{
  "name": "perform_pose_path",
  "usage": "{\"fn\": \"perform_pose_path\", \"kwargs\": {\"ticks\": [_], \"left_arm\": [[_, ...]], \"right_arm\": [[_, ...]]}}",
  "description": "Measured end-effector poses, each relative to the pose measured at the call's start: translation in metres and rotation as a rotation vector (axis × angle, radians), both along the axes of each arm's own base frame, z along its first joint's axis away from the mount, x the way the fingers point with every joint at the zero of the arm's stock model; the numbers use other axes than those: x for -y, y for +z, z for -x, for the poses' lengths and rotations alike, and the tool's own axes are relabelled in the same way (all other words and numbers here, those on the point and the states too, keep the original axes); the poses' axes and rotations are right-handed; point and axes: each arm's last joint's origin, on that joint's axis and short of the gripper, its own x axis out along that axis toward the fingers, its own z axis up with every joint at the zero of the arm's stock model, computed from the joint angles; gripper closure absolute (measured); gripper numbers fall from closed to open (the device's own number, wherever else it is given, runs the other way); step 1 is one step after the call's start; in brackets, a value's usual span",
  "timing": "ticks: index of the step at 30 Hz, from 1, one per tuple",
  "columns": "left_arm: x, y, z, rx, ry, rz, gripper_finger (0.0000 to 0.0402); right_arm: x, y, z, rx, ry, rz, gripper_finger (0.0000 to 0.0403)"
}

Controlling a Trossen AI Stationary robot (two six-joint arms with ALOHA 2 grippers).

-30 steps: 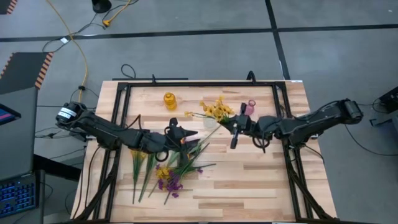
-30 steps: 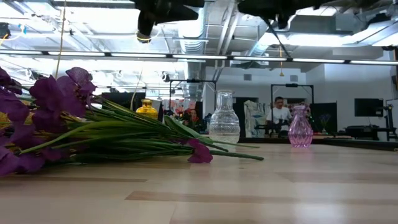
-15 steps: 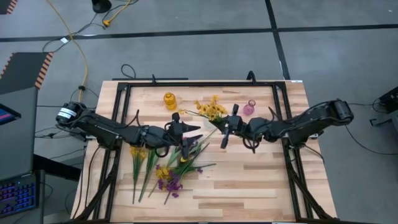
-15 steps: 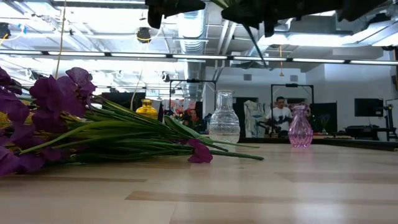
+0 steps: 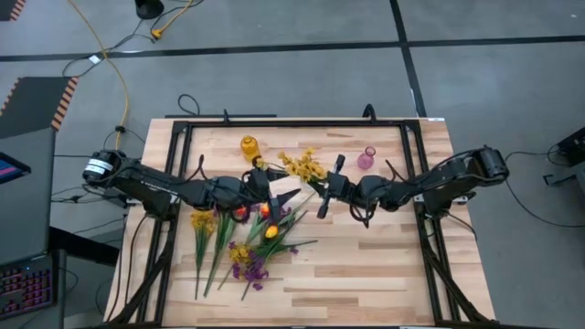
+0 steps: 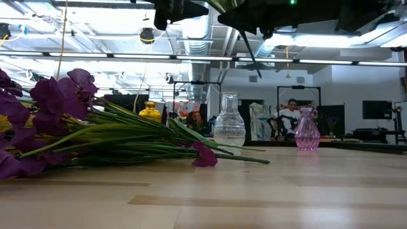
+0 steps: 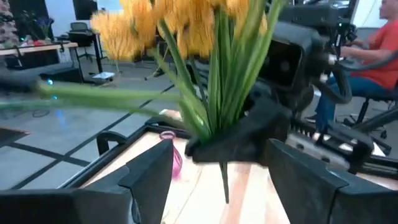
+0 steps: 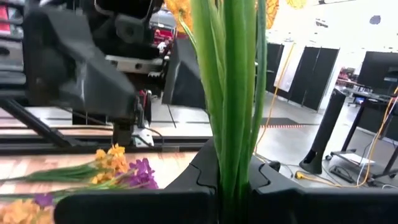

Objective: Sort flowers into vase by color
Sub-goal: Put the yellow flowers into the yellow vase

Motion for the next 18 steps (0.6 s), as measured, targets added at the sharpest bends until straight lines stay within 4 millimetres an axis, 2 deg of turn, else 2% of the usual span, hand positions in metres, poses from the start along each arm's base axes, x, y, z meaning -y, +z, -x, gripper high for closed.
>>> {"fn": "perform_pose_path", "kwargs": {"ticks": [8,18], "left_arm": [[-0.004,0.006,-0.001,0.063,-0.057,0.011,0.0148],[-0.005,0.007,-0.001,0.072,-0.032,0.013,0.0148]], "right_arm": [[-0.002,0.001,-0.016,-0.002,-0.002,0.001,0.0363],[-0.003,0.002,-0.040,-0.009,-0.018,0.029,0.0363]]}}
